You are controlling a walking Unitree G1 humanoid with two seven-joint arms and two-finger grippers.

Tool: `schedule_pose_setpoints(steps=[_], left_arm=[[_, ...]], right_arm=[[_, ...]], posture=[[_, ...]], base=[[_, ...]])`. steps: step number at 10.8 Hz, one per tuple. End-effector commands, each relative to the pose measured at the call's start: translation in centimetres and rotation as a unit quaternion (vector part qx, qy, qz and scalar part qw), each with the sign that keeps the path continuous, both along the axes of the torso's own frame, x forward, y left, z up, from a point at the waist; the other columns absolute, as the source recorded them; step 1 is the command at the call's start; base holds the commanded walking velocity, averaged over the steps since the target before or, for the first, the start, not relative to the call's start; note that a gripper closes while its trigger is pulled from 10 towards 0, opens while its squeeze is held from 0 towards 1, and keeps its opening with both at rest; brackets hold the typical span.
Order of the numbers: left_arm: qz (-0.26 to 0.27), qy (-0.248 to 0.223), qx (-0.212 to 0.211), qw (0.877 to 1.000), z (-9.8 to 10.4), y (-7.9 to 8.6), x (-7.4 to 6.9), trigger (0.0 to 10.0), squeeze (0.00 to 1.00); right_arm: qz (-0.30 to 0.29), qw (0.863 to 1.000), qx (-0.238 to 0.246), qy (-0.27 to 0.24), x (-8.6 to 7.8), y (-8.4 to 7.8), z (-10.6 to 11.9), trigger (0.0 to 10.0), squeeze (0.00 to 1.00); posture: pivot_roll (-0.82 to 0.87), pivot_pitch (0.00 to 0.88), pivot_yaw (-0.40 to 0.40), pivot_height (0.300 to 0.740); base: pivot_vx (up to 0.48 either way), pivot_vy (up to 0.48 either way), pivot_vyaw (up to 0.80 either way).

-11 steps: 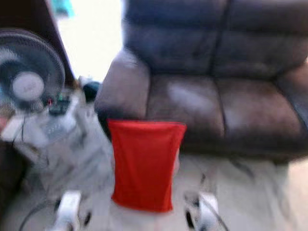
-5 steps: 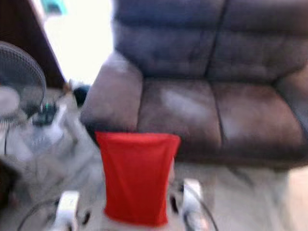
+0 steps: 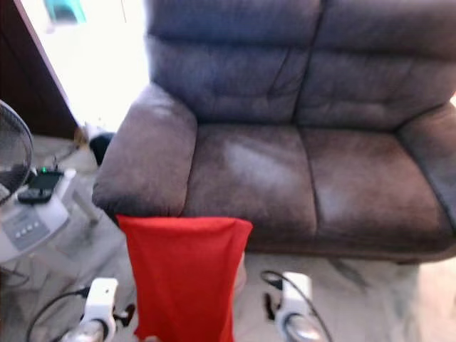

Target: Move the pillow to the sofa from floor

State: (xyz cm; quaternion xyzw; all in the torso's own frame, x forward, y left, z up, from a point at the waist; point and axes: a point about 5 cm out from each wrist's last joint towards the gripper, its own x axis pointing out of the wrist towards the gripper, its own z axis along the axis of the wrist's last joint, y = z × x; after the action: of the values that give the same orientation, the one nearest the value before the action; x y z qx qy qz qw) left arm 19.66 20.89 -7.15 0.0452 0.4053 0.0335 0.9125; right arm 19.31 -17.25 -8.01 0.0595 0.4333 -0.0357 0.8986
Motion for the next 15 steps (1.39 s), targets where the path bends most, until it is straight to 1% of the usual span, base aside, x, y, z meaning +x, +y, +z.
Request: schedule_pose_setpoints(steps=[1, 4, 6, 7, 8, 10, 12, 13, 15], left_arm=[[0.000, 0.008, -0.004, 1.000, -0.3, -0.3, -0.4, 10.0, 0.00], [0.006, 0.006, -0.005, 1.000, -0.2, -0.4, -0.2, 10.0, 0.00], [0.008, 0.005, -0.008, 1.000, -0.2, -0.5, 0.0, 10.0, 0.00], [0.006, 0.007, -0.011, 1.000, -0.2, -0.6, 0.0, 10.0, 0.00], [0.006, 0.009, -0.012, 1.000, -0.2, -0.5, -0.2, 10.0, 0.00], [0.007, 0.015, -0.009, 1.000, -0.5, 0.4, -1.0, 10.0, 0.00], [0.008, 0.021, -0.007, 1.000, -0.5, 1.1, -1.5, 10.0, 0.00], [0.002, 0.024, -0.002, 1.000, -0.6, 1.4, -1.7, 10.0, 0.00], [0.003, 0.030, -0.001, 1.000, -0.8, 1.5, -2.2, 10.0, 0.00]], right_arm=[[-0.013, 1.000, -0.006, 0.014, -1.1, -1.0, -0.5, 10.0, 0.00], [-0.014, 1.000, -0.007, 0.019, -1.8, -1.4, -0.7, 10.0, 0.00], [-0.014, 1.000, -0.008, 0.017, -1.4, -1.8, -0.5, 10.0, 0.00], [-0.014, 1.000, -0.007, 0.012, -0.9, -1.4, -0.3, 10.0, 0.00], [-0.012, 1.000, -0.006, 0.010, -0.7, -1.0, -0.2, 10.0, 0.00], [-0.009, 1.000, -0.002, 0.008, -0.4, -0.2, -0.2, 10.0, 0.00], [-0.007, 1.000, 0.000, 0.008, -0.1, 0.5, -0.2, 10.0, 0.00], [-0.007, 1.000, 0.001, 0.008, -0.1, 0.6, -0.2, 10.0, 0.00], [-0.012, 1.000, 0.001, 0.009, -0.7, -0.1, -0.4, 10.0, 0.00]], posture=[[0.00, 0.108, -0.041, 0.740], [0.00, 0.117, -0.044, 0.740], [0.00, 0.124, -0.043, 0.740], [0.00, 0.126, -0.043, 0.740], [0.00, 0.126, -0.042, 0.740], [0.00, 0.123, -0.040, 0.740], [0.00, 0.115, -0.036, 0.740], [0.00, 0.111, -0.035, 0.740], [0.00, 0.098, -0.028, 0.740]], base=[[0.000, 0.000, 0.00], [0.000, 0.000, 0.00], [0.000, 0.000, 0.00], [0.000, 0.000, 0.00], [0.000, 0.386, 0.00], [0.000, 0.390, 0.00], [0.000, 0.377, 0.00], [0.000, 0.000, 0.00], [0.000, 0.000, 0.00]])
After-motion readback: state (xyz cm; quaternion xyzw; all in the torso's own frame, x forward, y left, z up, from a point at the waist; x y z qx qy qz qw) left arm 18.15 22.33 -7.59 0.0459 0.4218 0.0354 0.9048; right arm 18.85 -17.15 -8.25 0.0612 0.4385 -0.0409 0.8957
